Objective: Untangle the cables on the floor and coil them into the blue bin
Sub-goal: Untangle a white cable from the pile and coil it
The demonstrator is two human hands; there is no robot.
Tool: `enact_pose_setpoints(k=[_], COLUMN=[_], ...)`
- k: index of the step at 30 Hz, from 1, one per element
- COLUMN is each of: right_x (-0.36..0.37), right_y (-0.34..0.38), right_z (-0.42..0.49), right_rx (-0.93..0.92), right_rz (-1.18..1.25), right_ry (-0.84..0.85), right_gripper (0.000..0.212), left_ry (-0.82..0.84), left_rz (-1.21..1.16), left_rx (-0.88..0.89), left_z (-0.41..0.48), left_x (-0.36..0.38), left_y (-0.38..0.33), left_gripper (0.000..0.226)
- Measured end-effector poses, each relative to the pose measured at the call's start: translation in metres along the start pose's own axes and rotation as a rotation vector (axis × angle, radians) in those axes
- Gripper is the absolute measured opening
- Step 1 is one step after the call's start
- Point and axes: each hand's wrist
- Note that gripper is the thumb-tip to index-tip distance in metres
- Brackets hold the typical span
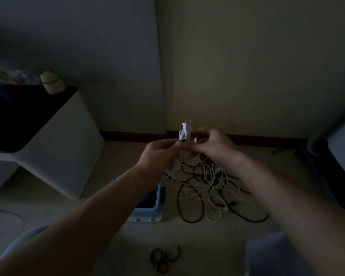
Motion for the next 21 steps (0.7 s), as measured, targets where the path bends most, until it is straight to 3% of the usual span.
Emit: enact_pose_setpoints(k=[4, 10, 21], right_x=[-0.001, -0.009, -0.01], right_y=[0.002, 0.006, 0.008], right_z=[0.0, 0.004, 0.01], right_rx=[-0.019, -0.054, -0.108], right_rz=[-0.023, -0.062, -0.114], right_ry=[0.088, 0.133, 0.105], right_gripper=[0.036, 0.022, 0.015], left_ry=[0.104, 0.157, 0.014], left_rz=[-0.212, -0.275, -0.14], left_rx=[-0.079, -0.086, -0.011], left_z=[0.0, 0.0, 0.002], left_x=[-0.001, -0.001, -0.001], left_y=[-0.001, -0.003, -0.003], left_gripper=[0.022, 0.028, 0.019])
Point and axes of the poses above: each hand's wrist, its own z-axis towards the middle knuckle, its own x-axis out of the palm, y = z × x, and after that the axes turned 11 degrees about -x, right-handed
